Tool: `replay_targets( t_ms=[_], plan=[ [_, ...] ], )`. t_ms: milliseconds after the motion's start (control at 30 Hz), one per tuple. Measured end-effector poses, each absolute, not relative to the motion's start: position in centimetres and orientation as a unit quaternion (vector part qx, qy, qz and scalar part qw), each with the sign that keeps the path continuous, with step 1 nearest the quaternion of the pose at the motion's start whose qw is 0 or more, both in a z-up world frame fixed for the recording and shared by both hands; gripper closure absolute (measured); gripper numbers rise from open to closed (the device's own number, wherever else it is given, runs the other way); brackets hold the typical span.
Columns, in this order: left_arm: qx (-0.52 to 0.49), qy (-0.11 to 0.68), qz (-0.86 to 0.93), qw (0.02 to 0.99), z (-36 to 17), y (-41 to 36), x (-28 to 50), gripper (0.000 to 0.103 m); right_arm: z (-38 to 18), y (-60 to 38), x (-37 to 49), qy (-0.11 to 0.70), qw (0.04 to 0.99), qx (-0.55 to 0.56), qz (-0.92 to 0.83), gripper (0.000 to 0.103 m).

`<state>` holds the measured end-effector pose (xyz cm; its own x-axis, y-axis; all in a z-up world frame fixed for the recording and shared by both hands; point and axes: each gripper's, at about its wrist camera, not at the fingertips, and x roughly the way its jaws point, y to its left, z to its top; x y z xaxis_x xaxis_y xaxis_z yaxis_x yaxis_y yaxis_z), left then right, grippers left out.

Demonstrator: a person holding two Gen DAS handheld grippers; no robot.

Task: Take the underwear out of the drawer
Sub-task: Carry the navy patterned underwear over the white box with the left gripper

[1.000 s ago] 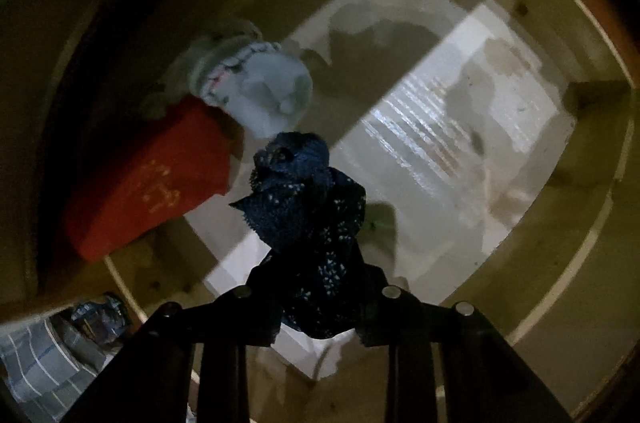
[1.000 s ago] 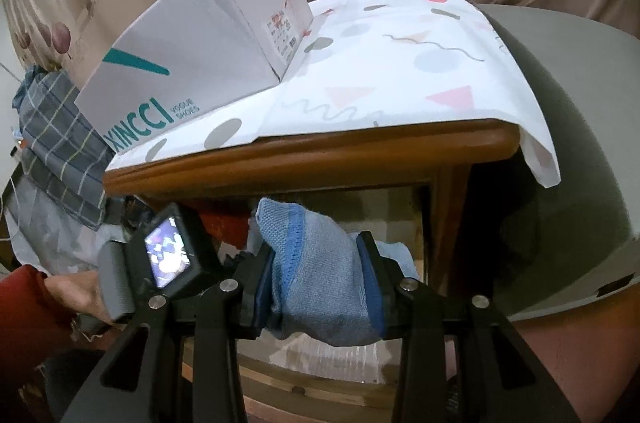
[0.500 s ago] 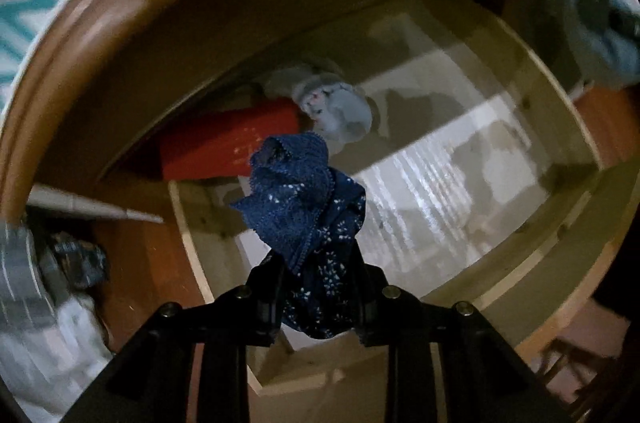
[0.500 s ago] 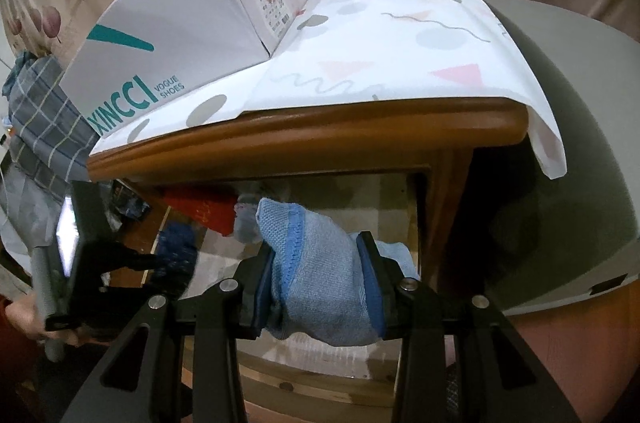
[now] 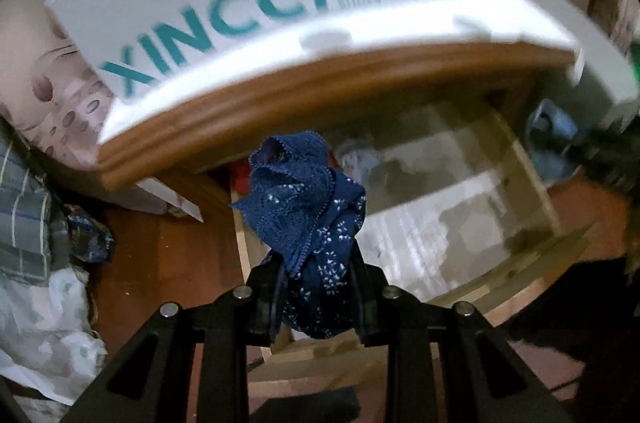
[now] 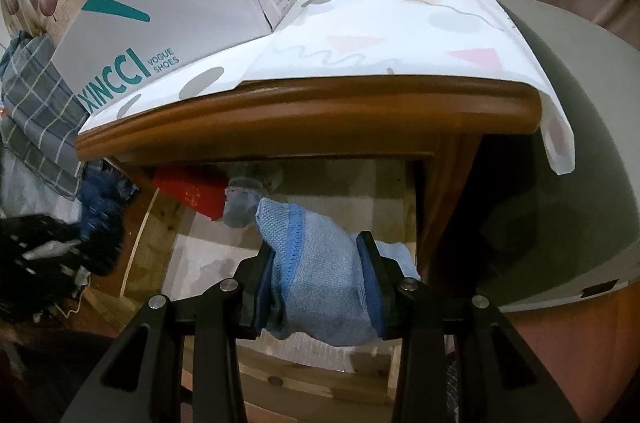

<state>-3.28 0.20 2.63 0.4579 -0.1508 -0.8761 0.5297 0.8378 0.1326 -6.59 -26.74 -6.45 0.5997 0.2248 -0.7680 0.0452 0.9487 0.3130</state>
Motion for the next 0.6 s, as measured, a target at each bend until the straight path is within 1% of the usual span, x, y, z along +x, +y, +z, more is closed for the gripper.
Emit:
replay_targets(
  t_ms=[133, 333, 400, 600],
  plan=[
    [0.167, 0.463, -0.221, 0.842, 6.9, 1.6, -3.7, 0.076, -6.6, -26.7, -6.6, 0.448, 0.880, 0.150, 0.051, 0.067],
    [0.151, 0.407, -0.224, 0.873, 14.7, 3.1, -3.8, 0.076, -6.7, -26.5, -6.5, 0.450, 0.879, 0.148, 0.052, 0.067],
    [0.141, 0.385, -0.224, 0.884, 17.8, 3.5, -3.3, 0.076, -6.8, -26.4, -6.5, 0.453, 0.877, 0.148, 0.053, 0.067],
    [0.138, 0.338, -0.218, 0.905, 24.3, 3.2, -0.8, 0.076, -6.7, -26.3, -6.5, 0.452, 0.878, 0.148, 0.056, 0.067]
  ],
)
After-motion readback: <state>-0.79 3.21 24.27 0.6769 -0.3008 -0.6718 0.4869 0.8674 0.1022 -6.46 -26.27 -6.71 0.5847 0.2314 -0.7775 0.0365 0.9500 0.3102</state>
